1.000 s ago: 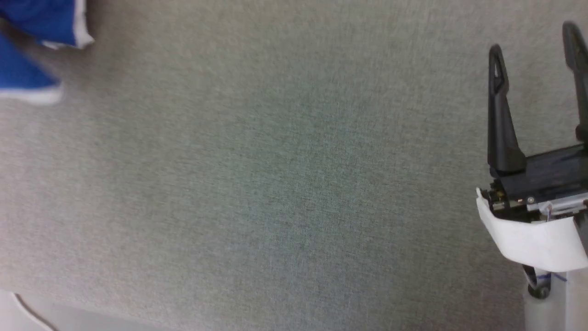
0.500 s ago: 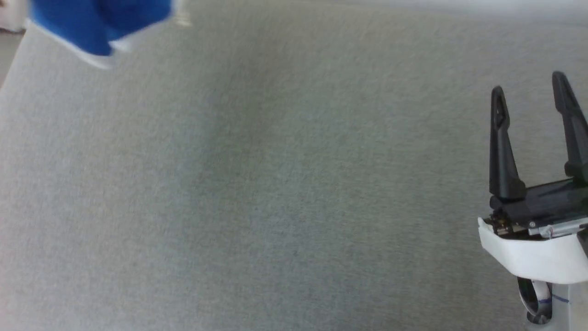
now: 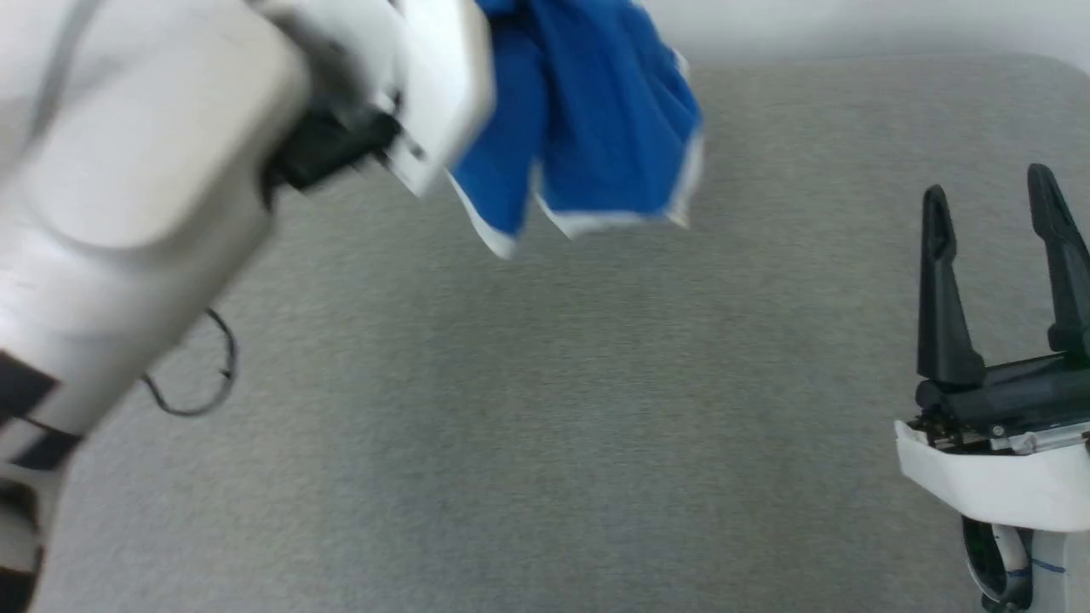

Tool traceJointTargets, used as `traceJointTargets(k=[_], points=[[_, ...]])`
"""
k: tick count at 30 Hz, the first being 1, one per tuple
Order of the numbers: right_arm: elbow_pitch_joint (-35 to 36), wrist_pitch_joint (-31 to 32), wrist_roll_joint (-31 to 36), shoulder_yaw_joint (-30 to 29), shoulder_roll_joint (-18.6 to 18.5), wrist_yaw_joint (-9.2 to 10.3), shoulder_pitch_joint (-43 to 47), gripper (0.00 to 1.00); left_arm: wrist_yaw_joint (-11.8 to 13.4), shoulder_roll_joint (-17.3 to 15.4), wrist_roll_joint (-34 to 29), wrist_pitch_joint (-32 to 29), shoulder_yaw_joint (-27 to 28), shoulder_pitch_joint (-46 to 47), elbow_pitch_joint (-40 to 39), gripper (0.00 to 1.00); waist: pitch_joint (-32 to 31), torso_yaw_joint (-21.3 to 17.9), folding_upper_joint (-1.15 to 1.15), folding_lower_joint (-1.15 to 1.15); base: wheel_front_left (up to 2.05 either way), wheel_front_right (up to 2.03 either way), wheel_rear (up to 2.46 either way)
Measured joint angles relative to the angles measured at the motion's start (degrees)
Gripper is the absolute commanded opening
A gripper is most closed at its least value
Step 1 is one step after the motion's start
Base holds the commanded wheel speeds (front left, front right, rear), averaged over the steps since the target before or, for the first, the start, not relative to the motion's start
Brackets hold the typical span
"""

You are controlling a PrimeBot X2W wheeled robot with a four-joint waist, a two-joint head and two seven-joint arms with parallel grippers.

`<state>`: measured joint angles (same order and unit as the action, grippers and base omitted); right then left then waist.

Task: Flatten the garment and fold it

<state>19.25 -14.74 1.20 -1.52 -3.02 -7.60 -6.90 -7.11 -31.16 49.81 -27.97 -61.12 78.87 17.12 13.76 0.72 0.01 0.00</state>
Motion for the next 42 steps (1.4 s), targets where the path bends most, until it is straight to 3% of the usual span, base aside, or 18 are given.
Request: traceJointTargets(k=[7,12,20,24,25,26,32,35,38,42], points=[[-0.6,0.0,-1.8,-1.5,0.0,0.00,0.2,1.00,0.0,5.4,2.5,3.3,-9.7,-5.7,0.5,0.00,-0.4,-5.8,0.00,0.00,0.00,0.00,0.00],[-1.1,0.0,-1.9,-1.8,0.0,0.00,0.2,1.00,0.0,8.2,2.8,3.4,-11.9,-13.9,2.0,0.00,0.2,-8.4,0.00,0.00,0.00,0.00,0.00],[-2.2,0.0,-2.5,-3.4,0.0,0.00,0.2,1.00,0.0,10.4,-3.1,-3.3,-12.0,-30.1,0.3,0.00,0.8,-8.3,0.00,0.00,0.00,0.00,0.00],[-3.0,0.0,-2.7,-3.5,0.0,0.00,0.3,1.00,0.0,11.2,-4.9,-1.6,-11.7,-31.9,0.1,0.00,0.2,-7.0,0.00,0.01,0.00,0.00,0.00],[-3.2,0.0,-2.7,-3.5,0.0,-0.01,0.4,1.00,0.0,11.3,-4.9,0.3,-11.9,-32.2,0.5,0.47,-0.2,-6.7,0.00,0.01,0.00,0.00,0.00],[-3.3,0.0,-2.7,-3.4,0.0,0.00,0.5,1.00,0.0,11.3,-5.1,2.8,-12.0,-32.2,1.1,1.00,-0.6,-6.4,0.00,0.01,0.00,0.00,0.00],[-3.6,0.0,-2.6,-3.8,0.0,0.00,3.5,1.00,0.0,11.9,-7.8,19.0,-11.6,-32.2,4.3,1.00,-4.1,-4.9,0.00,0.00,0.00,0.00,0.00],[-3.7,0.0,-2.5,-4.0,0.0,0.00,5.1,1.00,1.5,12.7,-8.6,26.0,-9.7,-33.0,4.4,1.00,-6.0,-4.0,0.00,0.00,0.00,0.00,0.00],[-3.7,0.0,-2.3,-4.3,0.0,0.00,6.3,1.00,4.8,13.0,-9.7,33.0,-7.2,-34.3,3.5,1.00,-7.7,-2.9,0.00,-0.01,0.00,0.00,0.00],[-3.7,0.0,-2.2,-4.7,0.0,0.00,7.1,1.00,13.2,12.9,-11.7,41.6,-1.3,-36.5,2.8,1.00,-9.3,-1.2,-0.01,-0.01,0.00,0.00,0.00]])
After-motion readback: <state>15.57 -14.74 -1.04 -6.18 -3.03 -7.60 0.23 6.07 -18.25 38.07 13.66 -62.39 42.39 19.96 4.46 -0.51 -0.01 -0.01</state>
